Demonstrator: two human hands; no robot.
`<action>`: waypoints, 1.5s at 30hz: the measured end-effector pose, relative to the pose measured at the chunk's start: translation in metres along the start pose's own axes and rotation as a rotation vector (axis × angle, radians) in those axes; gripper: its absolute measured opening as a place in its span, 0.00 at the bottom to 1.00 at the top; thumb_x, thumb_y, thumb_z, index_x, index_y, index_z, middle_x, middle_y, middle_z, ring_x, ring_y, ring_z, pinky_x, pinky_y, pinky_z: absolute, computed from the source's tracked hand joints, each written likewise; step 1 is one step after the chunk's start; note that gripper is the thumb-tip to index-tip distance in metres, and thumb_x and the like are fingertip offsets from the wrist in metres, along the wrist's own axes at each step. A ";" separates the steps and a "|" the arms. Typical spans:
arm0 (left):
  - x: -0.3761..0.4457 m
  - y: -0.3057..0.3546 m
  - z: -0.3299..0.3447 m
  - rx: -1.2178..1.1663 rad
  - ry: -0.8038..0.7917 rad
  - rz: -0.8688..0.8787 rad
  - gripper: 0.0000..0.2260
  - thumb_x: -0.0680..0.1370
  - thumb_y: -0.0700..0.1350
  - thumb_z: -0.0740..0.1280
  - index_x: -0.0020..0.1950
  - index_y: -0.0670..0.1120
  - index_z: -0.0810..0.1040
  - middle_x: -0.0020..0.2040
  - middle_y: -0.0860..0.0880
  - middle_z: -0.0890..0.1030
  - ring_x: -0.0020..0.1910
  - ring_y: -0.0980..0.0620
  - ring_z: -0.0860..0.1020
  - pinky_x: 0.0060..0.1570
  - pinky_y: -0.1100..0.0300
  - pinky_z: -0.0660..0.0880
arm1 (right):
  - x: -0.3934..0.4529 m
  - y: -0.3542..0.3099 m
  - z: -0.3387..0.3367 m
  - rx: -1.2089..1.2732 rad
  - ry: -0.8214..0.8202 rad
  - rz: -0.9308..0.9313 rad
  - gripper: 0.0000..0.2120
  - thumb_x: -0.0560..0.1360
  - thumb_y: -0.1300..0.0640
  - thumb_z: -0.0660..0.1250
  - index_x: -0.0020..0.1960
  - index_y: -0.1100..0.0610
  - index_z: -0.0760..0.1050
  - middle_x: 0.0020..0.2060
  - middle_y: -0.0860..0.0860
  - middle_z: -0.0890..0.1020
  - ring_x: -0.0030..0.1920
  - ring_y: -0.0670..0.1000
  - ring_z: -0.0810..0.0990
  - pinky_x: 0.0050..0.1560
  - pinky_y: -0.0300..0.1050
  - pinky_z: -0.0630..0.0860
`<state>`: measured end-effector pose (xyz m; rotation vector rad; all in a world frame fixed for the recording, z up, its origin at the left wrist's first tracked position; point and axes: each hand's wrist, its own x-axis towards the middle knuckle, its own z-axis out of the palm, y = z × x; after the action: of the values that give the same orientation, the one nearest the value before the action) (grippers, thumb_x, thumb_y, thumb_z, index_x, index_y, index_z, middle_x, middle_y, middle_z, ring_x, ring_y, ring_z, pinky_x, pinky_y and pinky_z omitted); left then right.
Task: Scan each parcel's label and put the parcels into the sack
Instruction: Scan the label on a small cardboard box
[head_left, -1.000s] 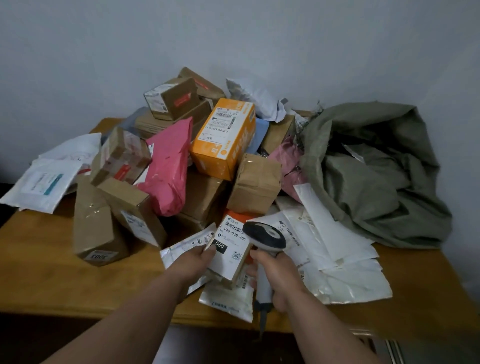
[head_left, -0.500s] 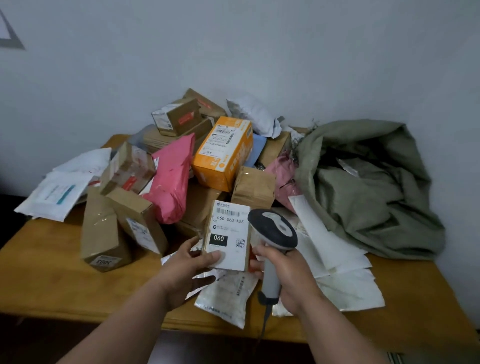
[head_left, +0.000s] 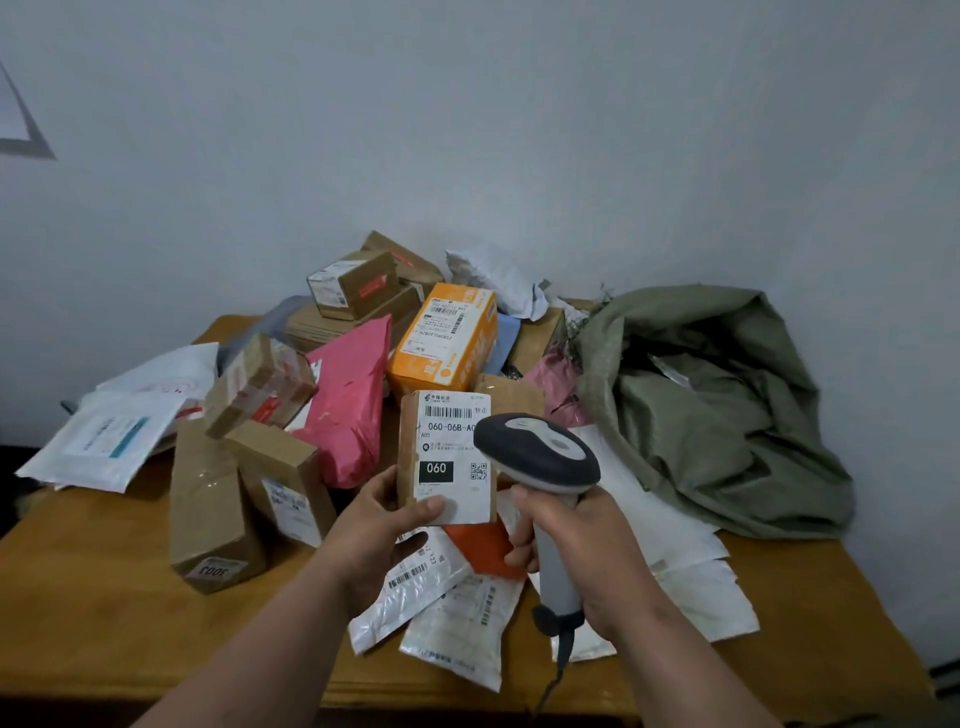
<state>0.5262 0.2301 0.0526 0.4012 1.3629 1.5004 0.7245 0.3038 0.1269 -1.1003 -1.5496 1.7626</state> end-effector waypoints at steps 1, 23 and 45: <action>0.000 0.000 -0.001 -0.006 -0.001 0.001 0.38 0.64 0.40 0.78 0.72 0.49 0.69 0.58 0.46 0.84 0.57 0.44 0.83 0.63 0.42 0.76 | -0.001 -0.001 0.002 0.001 -0.001 -0.004 0.11 0.76 0.58 0.72 0.38 0.63 0.80 0.30 0.58 0.82 0.29 0.54 0.82 0.29 0.37 0.76; -0.001 -0.005 -0.003 -0.053 0.010 0.006 0.39 0.64 0.37 0.78 0.72 0.49 0.68 0.55 0.46 0.85 0.53 0.45 0.84 0.51 0.48 0.81 | -0.007 -0.006 0.012 -0.037 -0.004 0.023 0.15 0.76 0.56 0.72 0.30 0.56 0.82 0.31 0.58 0.83 0.30 0.55 0.83 0.34 0.43 0.79; 0.014 -0.010 0.057 0.007 0.023 0.050 0.37 0.65 0.38 0.78 0.72 0.49 0.68 0.60 0.47 0.82 0.58 0.46 0.82 0.64 0.42 0.75 | 0.016 -0.002 -0.052 -0.060 -0.017 -0.008 0.11 0.77 0.55 0.70 0.37 0.59 0.80 0.31 0.56 0.83 0.32 0.54 0.83 0.32 0.39 0.77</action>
<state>0.5696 0.2709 0.0560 0.4263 1.3855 1.5459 0.7605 0.3446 0.1248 -1.1084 -1.6248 1.7343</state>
